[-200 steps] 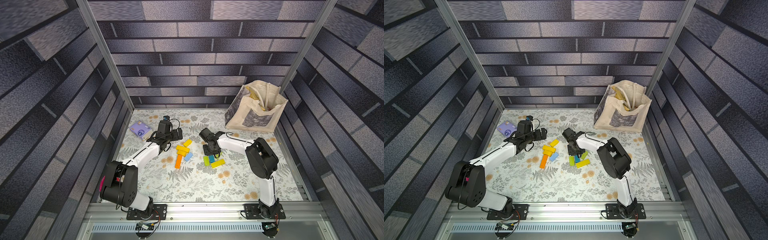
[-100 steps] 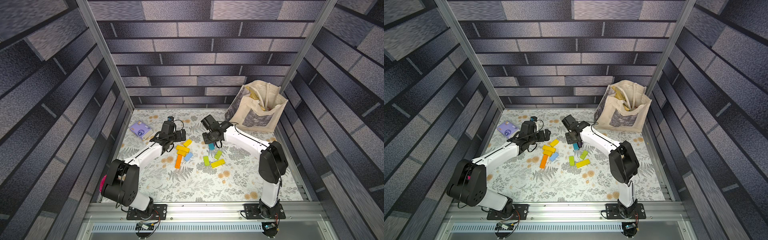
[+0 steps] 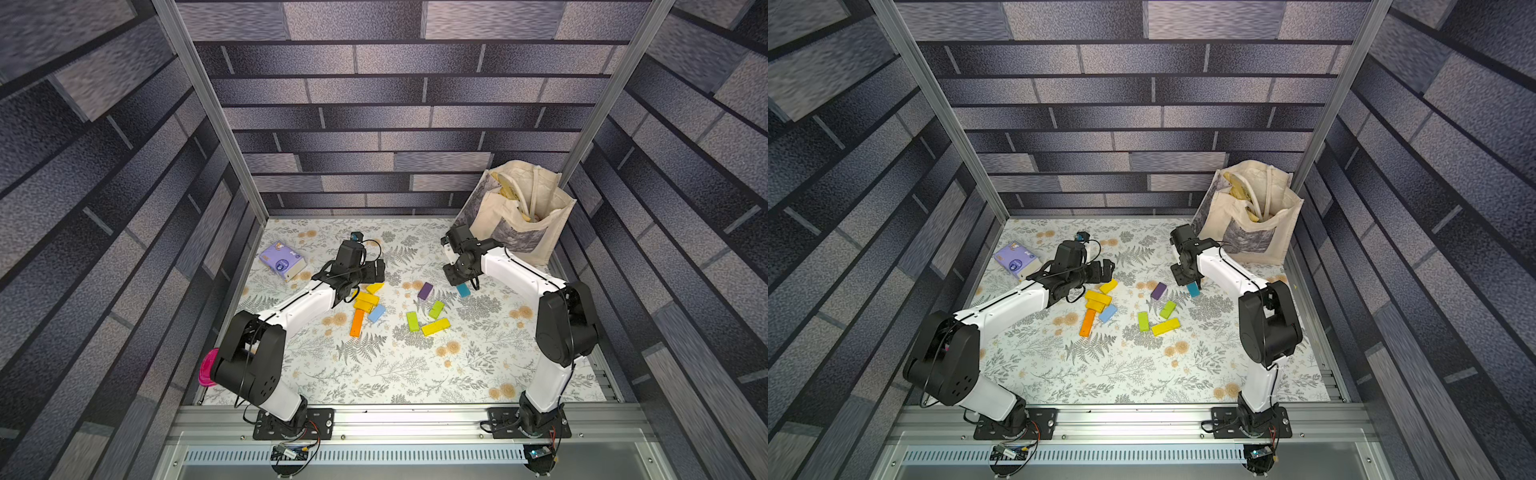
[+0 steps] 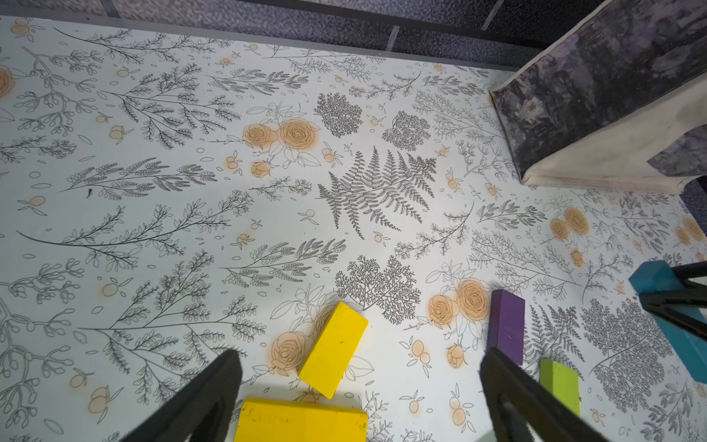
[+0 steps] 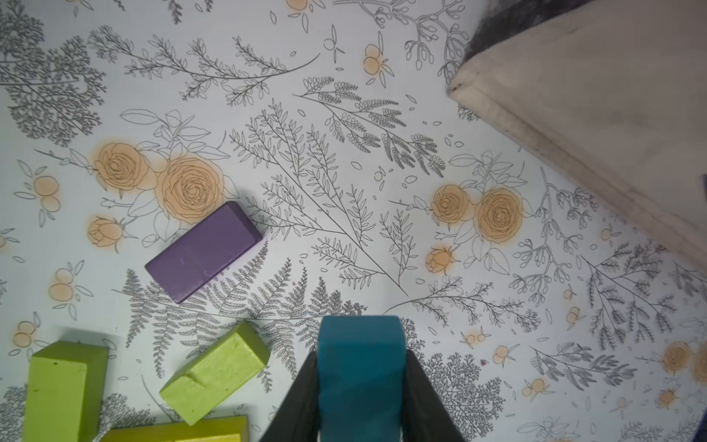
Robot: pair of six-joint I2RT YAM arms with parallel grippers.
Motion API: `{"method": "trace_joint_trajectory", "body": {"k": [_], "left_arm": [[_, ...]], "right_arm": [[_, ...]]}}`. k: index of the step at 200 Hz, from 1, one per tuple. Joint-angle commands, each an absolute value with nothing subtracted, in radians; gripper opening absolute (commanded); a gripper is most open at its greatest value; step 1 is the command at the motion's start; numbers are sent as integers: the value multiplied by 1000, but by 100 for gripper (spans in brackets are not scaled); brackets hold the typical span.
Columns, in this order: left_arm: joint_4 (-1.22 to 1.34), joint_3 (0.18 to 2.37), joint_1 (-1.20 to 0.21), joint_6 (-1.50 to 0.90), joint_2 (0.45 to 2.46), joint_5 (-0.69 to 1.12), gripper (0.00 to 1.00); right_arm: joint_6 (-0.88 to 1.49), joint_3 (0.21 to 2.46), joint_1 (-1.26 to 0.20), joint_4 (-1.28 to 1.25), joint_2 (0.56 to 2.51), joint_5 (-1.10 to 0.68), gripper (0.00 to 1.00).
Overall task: Assemble the letter p with building blocks
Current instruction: Place the building block at the center of the board.
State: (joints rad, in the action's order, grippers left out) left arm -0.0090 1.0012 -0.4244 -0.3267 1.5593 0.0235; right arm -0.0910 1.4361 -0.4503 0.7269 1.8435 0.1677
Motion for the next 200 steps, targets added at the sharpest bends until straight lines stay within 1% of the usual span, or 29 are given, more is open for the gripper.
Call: {"method": "trace_joint_trajectory", "body": {"k": [1, 30, 48, 79, 147, 157, 166, 182, 200], "left_arm": [[-19, 1038, -435, -361, 1568, 41, 100], [-21, 1040, -443, -362, 1561, 37, 100], [-25, 1037, -445, -362, 1560, 28, 100], [-39, 1038, -444, -364, 1568, 13, 100], [-38, 1085, -443, -405, 1613, 57, 100], [-37, 1094, -443, -409, 1620, 68, 100], [-36, 1100, -443, -411, 1628, 77, 100], [-39, 1119, -443, -415, 1644, 97, 100], [-34, 1142, -445, -428, 1664, 129, 100]], "right_arm": [[-165, 1464, -459, 722, 1917, 95, 17], [-176, 1442, -459, 673, 1962, 33, 19], [-182, 1413, -459, 633, 1966, 29, 22], [-198, 1416, -459, 636, 1988, 29, 26], [-196, 1388, -459, 636, 2000, 33, 31], [-191, 1379, -459, 636, 1994, 37, 36], [-186, 1370, -459, 635, 1984, 35, 42], [-159, 1347, -459, 622, 1944, 26, 57], [-103, 1316, -459, 606, 1872, 5, 64]]}}
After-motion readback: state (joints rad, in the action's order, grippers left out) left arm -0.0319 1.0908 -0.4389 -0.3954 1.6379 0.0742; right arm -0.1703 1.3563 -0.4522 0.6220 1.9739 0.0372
